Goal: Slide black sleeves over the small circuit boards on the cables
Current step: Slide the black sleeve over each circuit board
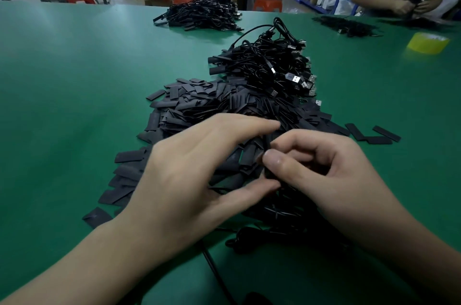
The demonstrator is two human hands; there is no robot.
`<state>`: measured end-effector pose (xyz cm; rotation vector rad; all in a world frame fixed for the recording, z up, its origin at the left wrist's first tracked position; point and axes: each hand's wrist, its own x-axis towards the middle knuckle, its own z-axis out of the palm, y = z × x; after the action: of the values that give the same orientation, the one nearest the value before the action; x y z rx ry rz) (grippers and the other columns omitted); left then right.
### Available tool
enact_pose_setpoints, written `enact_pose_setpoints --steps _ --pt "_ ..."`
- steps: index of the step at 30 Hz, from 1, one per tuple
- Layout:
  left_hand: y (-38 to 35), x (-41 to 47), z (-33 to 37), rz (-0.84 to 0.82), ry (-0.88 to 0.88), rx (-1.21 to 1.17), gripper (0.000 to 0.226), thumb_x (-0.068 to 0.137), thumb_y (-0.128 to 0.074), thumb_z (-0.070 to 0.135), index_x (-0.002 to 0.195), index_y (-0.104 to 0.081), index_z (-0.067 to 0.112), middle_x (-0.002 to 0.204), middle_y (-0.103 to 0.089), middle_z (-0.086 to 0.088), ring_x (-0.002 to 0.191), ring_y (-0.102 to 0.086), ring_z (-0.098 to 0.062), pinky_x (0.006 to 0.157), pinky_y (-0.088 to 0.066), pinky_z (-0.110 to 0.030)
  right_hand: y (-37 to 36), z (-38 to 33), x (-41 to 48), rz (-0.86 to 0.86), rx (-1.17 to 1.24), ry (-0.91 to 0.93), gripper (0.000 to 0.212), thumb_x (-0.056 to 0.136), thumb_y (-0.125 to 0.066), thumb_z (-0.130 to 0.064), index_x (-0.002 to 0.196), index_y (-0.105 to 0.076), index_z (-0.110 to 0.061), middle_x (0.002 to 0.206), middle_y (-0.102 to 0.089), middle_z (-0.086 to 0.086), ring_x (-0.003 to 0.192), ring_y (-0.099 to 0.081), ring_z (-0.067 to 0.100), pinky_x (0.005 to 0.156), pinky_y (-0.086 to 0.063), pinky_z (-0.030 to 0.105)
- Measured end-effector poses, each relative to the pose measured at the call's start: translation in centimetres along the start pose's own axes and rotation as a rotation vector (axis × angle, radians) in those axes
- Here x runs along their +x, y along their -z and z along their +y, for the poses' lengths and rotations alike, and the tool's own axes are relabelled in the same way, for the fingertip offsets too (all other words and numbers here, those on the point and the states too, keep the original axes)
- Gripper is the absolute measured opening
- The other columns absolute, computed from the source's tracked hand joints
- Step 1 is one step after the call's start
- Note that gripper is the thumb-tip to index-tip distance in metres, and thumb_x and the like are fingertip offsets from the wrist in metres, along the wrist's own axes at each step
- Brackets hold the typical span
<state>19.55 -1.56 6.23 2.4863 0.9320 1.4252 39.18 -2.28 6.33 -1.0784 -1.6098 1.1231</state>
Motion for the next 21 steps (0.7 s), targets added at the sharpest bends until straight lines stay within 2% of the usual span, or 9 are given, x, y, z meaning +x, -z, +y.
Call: enact_pose_setpoints --steps 3,7,10,13,16,18,21 --pt "-0.4 -0.7 -0.6 -0.035 0.038 0.011 0.057 0.087 -0.079 0.038 0.138 -0.054 0.029 0.133 -0.062 0.012 0.125 -0.059 -0.006 0.103 -0.050 -0.032 0.3 -0.1 0.1 -0.041 0.075 -0.040 0.022 0.092 -0.063 -0.034 0.084 -0.075 -0.018 0.081 -0.078 0.006 0.073 -0.074 0.016 0.071 -0.058 0.024" --pt "-0.4 0.6 0.1 -0.038 0.124 -0.042 0.063 0.080 -0.083 0.032 0.135 -0.056 0.018 0.132 -0.063 0.012 0.123 -0.059 0.001 0.106 -0.045 -0.021 0.7 -0.2 0.3 -0.066 0.164 -0.079 0.029 0.088 -0.063 -0.043 0.094 -0.078 -0.019 0.091 -0.080 0.007 0.084 -0.076 0.016 0.075 -0.055 0.017" --pt "-0.8 2.1 0.2 -0.216 0.197 -0.056 0.057 0.093 -0.068 0.032 0.136 -0.054 -0.004 0.133 -0.063 -0.012 0.126 -0.059 -0.014 0.103 -0.045 -0.022 0.8 0.0 0.4 -0.103 0.215 -0.131 0.027 0.092 -0.067 -0.044 0.096 -0.080 -0.020 0.095 -0.080 0.007 0.086 -0.076 0.014 0.076 -0.054 0.016" --pt "-0.7 1.0 0.2 -0.076 0.107 0.078 0.058 0.077 -0.090 0.021 0.128 -0.064 0.011 0.122 -0.067 -0.004 0.115 -0.064 -0.015 0.099 -0.049 -0.028 0.9 0.1 0.4 -0.133 0.263 -0.170 0.031 0.089 -0.064 -0.046 0.097 -0.080 -0.021 0.098 -0.080 0.008 0.088 -0.076 0.013 0.077 -0.055 0.016" --pt "-0.8 0.1 -0.1 -0.024 0.131 0.028 0.053 0.076 -0.088 0.030 0.121 -0.069 0.011 0.116 -0.067 0.000 0.113 -0.063 -0.009 0.099 -0.045 -0.020 0.9 0.1 0.4 -0.151 0.283 -0.194 0.030 0.088 -0.066 -0.045 0.097 -0.081 -0.020 0.098 -0.080 0.009 0.088 -0.076 0.014 0.077 -0.055 0.016" --pt "-0.9 0.2 0.0 -0.023 0.155 0.002 0.050 0.077 -0.087 0.033 0.118 -0.070 0.011 0.115 -0.067 0.001 0.113 -0.062 -0.007 0.099 -0.043 -0.018 0.8 0.1 0.4 -0.161 0.285 -0.207 0.029 0.091 -0.069 -0.046 0.097 -0.081 -0.020 0.098 -0.080 0.008 0.088 -0.076 0.013 0.077 -0.054 0.015" --pt "-0.8 0.2 0.2 -0.040 0.137 0.001 0.048 0.077 -0.087 0.033 0.116 -0.071 0.012 0.113 -0.067 0.003 0.111 -0.063 -0.006 0.098 -0.042 -0.016 0.9 0.1 0.5 -0.155 0.294 -0.213 0.032 0.085 -0.068 -0.043 0.100 -0.080 -0.016 0.098 -0.079 0.010 0.086 -0.075 0.012 0.075 -0.054 0.015"
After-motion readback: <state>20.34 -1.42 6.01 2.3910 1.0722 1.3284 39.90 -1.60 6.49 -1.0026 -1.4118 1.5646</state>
